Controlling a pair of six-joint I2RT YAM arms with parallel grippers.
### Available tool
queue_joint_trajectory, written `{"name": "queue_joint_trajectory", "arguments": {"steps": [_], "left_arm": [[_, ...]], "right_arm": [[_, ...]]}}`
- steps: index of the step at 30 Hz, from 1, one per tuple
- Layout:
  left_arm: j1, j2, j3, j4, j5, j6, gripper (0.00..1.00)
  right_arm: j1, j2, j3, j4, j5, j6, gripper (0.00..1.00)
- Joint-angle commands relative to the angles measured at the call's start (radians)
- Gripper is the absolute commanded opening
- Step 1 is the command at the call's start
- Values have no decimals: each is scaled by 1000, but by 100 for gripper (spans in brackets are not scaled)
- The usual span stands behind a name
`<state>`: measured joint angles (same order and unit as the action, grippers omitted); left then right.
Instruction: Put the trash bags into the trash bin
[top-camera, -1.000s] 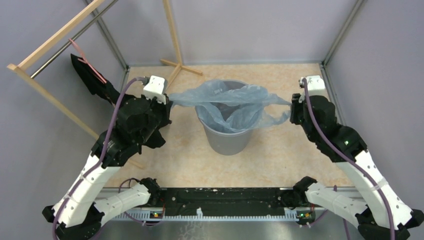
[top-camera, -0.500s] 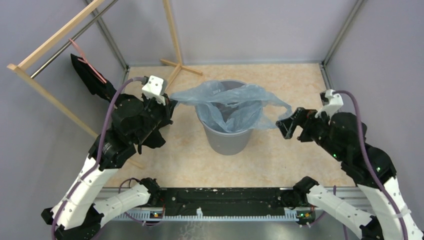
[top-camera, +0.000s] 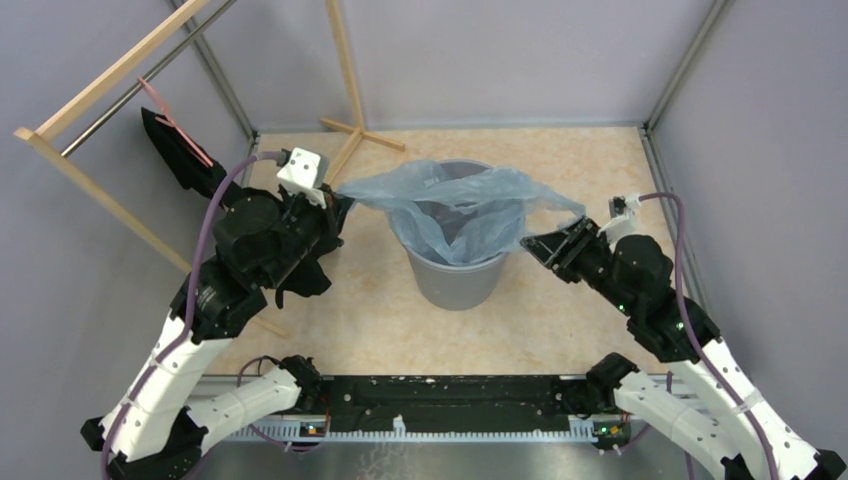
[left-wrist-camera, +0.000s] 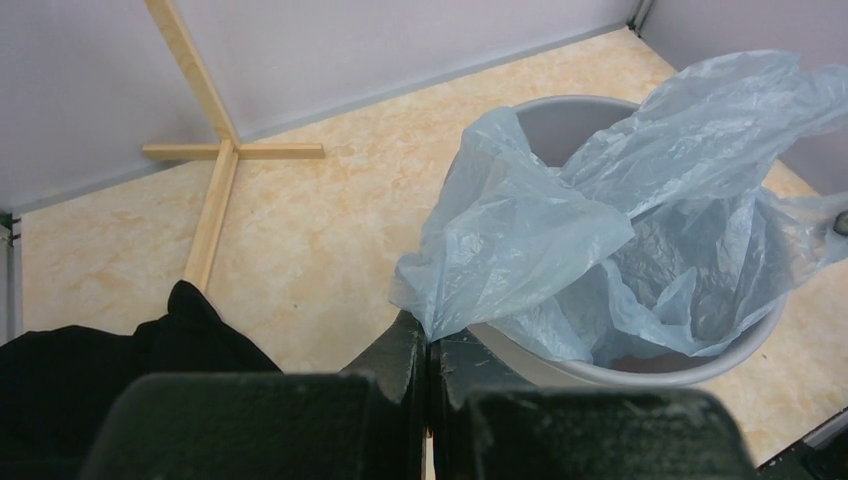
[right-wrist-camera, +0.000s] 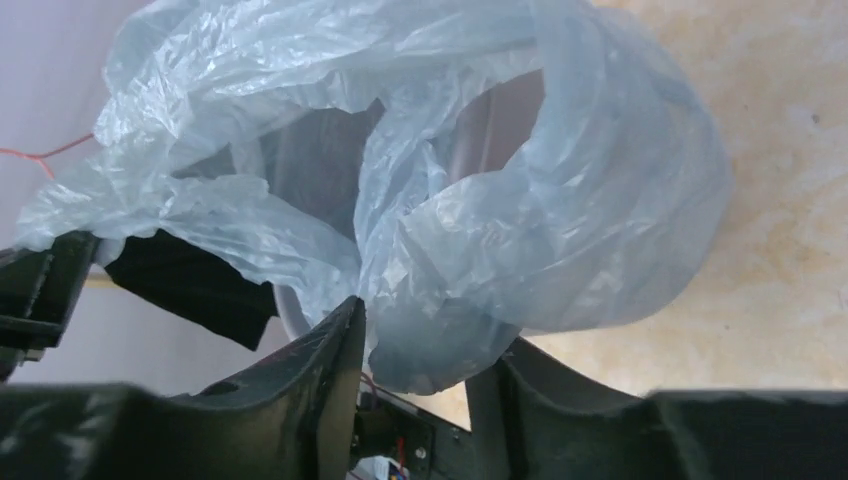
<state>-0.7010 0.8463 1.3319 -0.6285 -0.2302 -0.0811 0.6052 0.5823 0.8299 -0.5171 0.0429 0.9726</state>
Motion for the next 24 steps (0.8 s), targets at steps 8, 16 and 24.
{"name": "queue_joint_trajectory", "arguments": {"steps": [8,16,24], "left_arm": [[4,9,51,-7,-33,12,0],[4,41,51,-118,-36,57,0],[4,-14,59,-194,107,-75,13]], "right_arm": [[-5,23,211,-98,-110,-219,0],[-7,42,398,-496,-34,-448,0],[-5,-25,323,-399,-158,-461,0]]}}
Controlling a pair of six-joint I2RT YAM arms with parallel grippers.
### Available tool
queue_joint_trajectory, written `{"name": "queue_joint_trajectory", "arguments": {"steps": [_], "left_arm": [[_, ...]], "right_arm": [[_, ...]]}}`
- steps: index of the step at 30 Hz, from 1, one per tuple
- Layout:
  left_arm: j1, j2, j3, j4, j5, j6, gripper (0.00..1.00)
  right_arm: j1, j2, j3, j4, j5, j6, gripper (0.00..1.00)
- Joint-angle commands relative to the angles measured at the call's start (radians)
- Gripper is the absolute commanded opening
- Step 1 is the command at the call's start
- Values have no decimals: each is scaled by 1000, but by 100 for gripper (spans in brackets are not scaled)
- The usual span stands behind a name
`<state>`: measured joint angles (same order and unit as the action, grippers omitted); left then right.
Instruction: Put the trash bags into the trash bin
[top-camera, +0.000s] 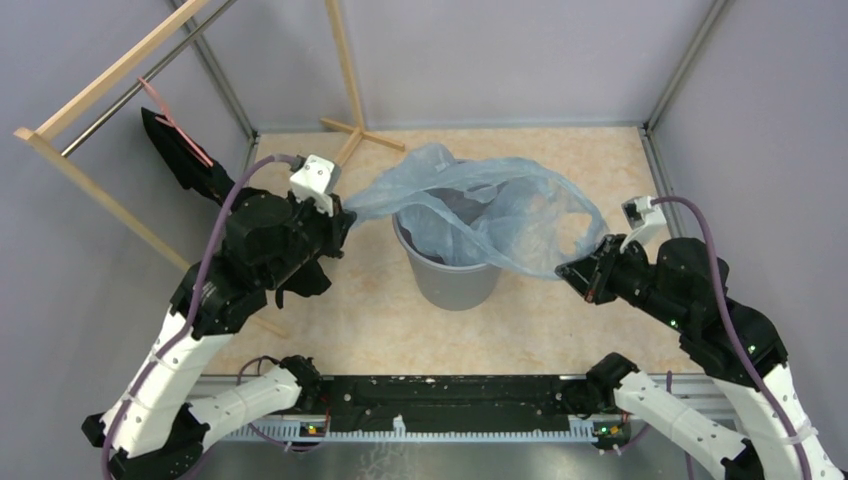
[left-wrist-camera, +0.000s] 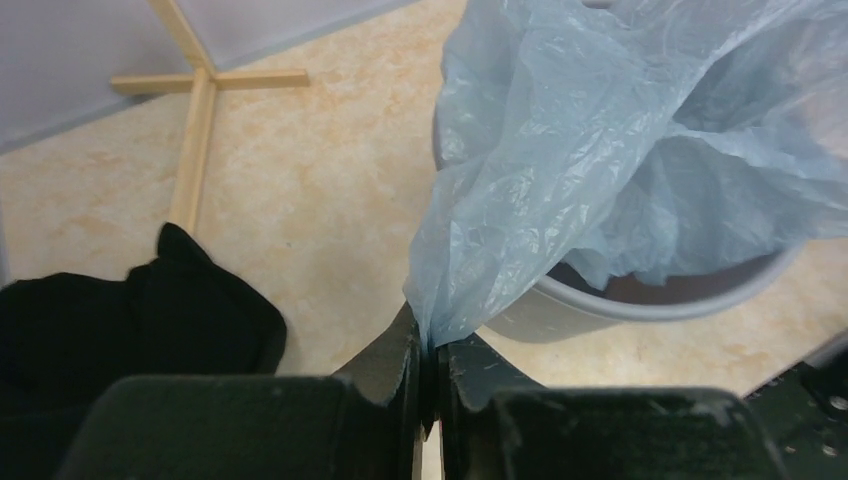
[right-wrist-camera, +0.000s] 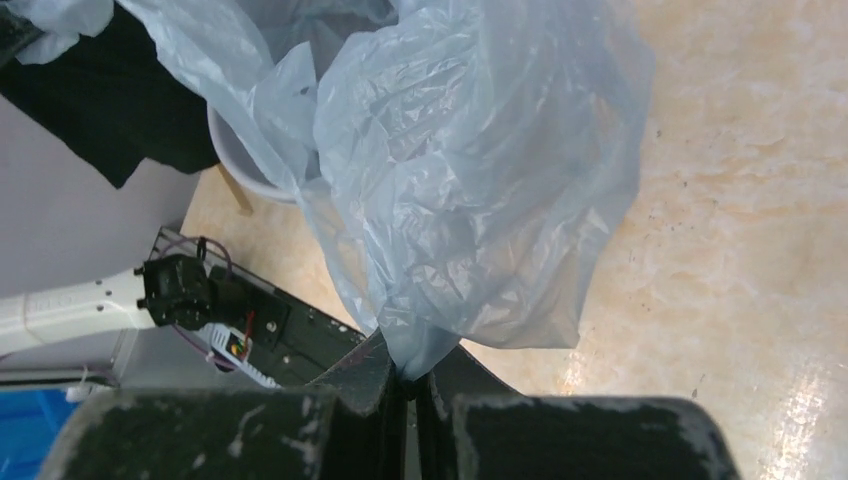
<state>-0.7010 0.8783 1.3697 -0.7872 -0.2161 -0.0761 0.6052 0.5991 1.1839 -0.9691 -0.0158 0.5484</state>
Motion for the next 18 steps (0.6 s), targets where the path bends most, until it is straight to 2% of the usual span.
{"name": "queue_joint_trajectory", "arguments": {"steps": [1,4,5,9,11,12,18], "left_arm": [[4,-59,31,-38,123,-101,16],[4,-83,50,-35,159,-208,23],[4,-87,49,-33,158,-250,29],[4,-118,-8,1,126,-445,79],[4,-162,-99,89,169,-513,96],[5,-181,-129,132,182,-533,98],[5,-186,-198,229,170,-639,99]], "right_arm": [[-6,-46,-44,85,-128,-35,0],[-5,-39,-77,157,-190,-32,0],[-7,-34,-81,170,-191,-31,0],[-6,-28,-93,210,-192,-32,0],[-6,-30,-96,231,-193,-30,0],[-6,-31,-95,237,-193,-28,0],[-7,-45,-104,260,-204,-19,0]]}}
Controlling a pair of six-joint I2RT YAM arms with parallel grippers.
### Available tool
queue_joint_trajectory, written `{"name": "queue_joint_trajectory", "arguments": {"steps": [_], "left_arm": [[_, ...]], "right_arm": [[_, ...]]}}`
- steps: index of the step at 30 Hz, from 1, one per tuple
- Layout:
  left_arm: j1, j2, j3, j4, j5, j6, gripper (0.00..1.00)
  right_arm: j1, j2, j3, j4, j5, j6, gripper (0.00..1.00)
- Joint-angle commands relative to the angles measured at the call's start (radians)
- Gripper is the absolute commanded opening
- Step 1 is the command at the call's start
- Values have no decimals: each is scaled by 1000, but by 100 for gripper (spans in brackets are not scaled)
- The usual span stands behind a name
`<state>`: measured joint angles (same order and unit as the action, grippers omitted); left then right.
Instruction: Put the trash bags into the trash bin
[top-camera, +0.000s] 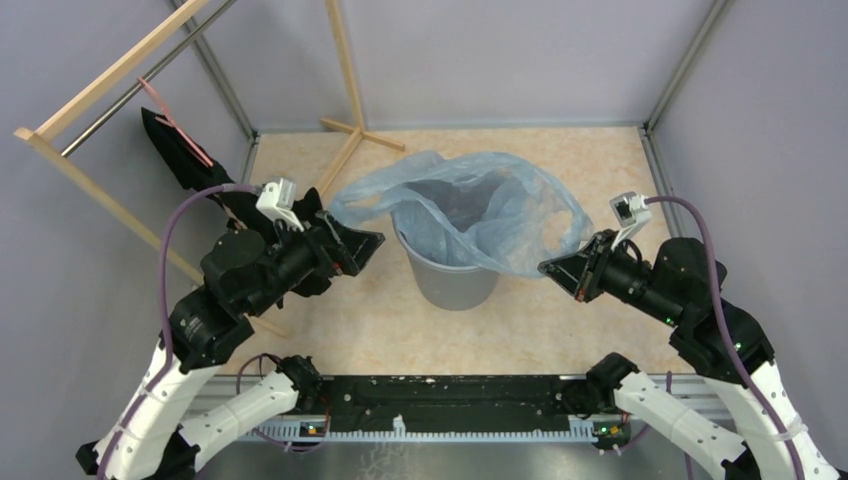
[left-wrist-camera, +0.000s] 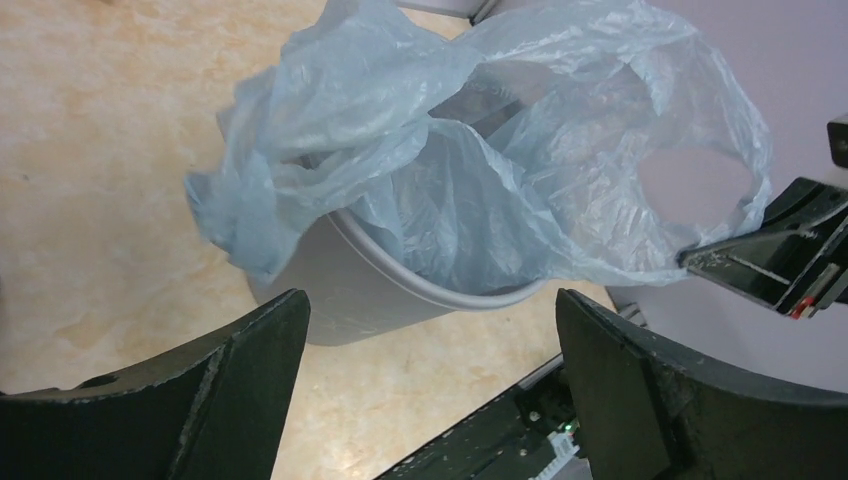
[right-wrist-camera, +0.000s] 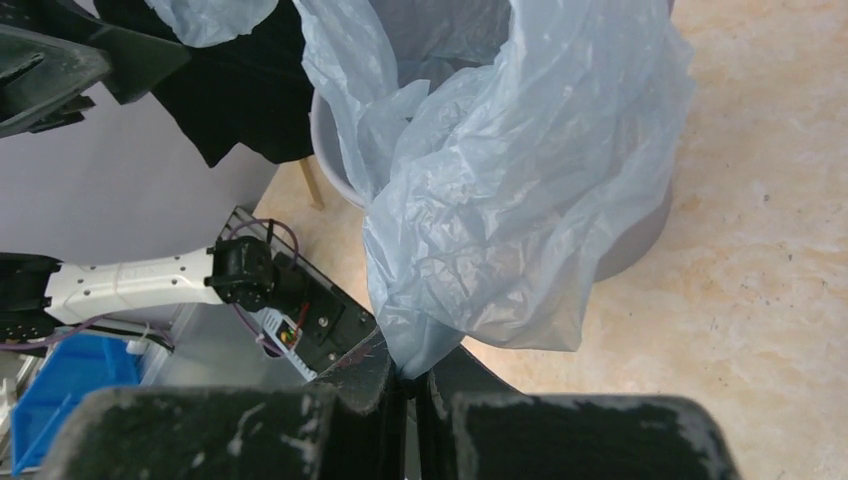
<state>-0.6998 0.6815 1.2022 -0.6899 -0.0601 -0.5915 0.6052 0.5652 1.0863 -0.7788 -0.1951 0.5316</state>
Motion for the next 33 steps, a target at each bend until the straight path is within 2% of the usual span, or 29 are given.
{"name": "queue_joint_trajectory", "arguments": {"steps": [1,4,7,12,17,21,23,26,27,30,33], "left_arm": [[3,20,-40,122,-5,-148,99],[3,34,-91,121,-65,-264,99],[3,38,-149,216,-89,-316,99],[3,69,-185,353,-149,-362,99],[3,128,-153,369,-229,-409,99],[3,137,-183,433,-263,-423,99],[3,141,-185,447,-291,-413,96],[4,139,-185,490,-321,-332,82],[3,137,-184,505,-319,-298,74],[5,141,-171,499,-289,-234,38],[4,135,-170,471,-251,-188,17]], "right_arm": [[-6,-10,-5,72,-28,-1,0],[-5,-13,-9,85,-35,3,0],[-6,-19,-23,105,-40,13,0],[-5,-23,-41,126,-53,25,0],[-5,-28,-34,116,-59,28,0],[-6,-38,-48,125,-60,39,0],[-6,-39,-60,135,-70,48,0],[-5,-39,-73,138,-76,54,0],[-5,-40,-75,134,-76,55,0],[-5,-46,-75,116,-69,51,0],[-6,-53,-74,92,-56,47,0]]}}
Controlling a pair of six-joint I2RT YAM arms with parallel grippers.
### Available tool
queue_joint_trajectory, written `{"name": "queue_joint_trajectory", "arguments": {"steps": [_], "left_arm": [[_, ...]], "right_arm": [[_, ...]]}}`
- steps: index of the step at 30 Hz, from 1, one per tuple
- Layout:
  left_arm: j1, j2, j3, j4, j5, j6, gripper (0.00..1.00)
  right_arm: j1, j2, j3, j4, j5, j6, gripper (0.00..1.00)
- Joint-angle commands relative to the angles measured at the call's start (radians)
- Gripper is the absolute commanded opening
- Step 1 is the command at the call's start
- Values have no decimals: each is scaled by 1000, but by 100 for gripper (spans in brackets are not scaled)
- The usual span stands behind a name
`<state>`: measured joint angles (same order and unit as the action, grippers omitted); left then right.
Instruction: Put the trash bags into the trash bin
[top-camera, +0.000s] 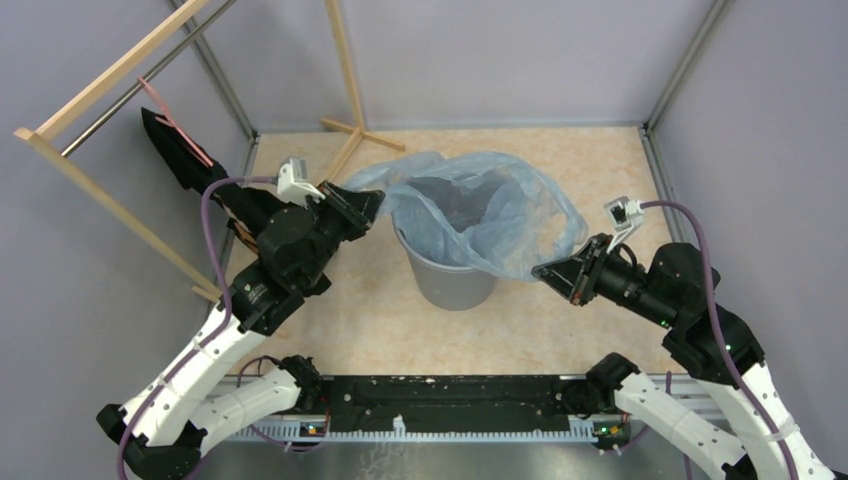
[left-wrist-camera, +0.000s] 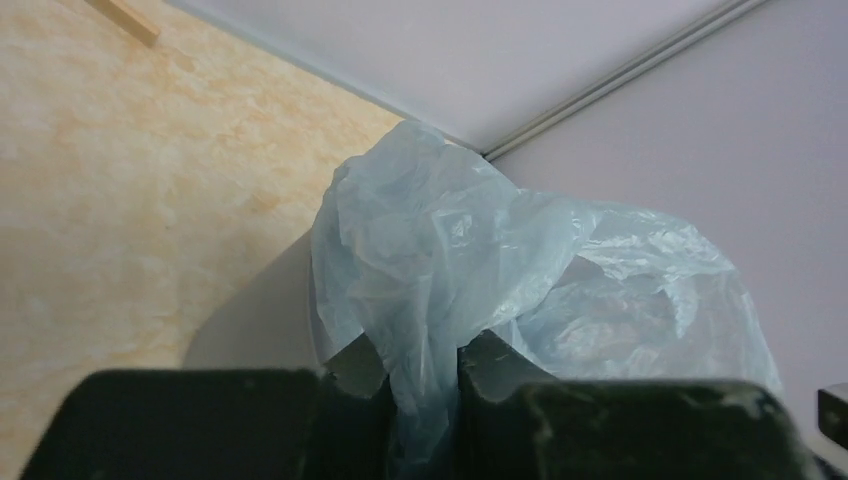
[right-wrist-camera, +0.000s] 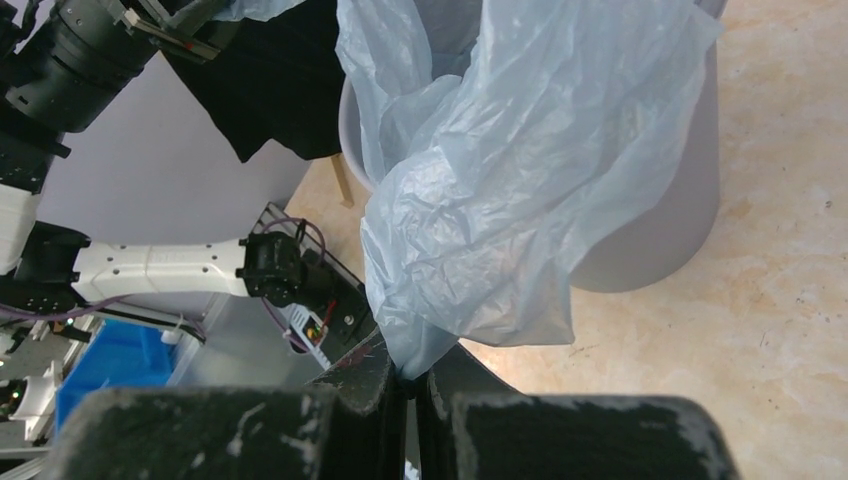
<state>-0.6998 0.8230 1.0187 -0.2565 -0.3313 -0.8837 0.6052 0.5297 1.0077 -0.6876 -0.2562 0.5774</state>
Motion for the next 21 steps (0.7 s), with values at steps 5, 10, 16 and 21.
{"name": "queue_joint_trajectory", "arguments": {"steps": [5,10,16,21], "left_arm": [[5,-35,47,-107,91,242,0],[5,-66,64,-306,239,329,0],[5,-91,59,-479,289,391,0],[4,-45,43,-597,189,423,0]], "right_arm": [[-6,-20,23,-47,43,-20,0],[-6,-27,16,-118,196,-18,0],[-6,-54,-86,-76,213,35,0],[-5,-56,-78,-139,329,75,0]]}}
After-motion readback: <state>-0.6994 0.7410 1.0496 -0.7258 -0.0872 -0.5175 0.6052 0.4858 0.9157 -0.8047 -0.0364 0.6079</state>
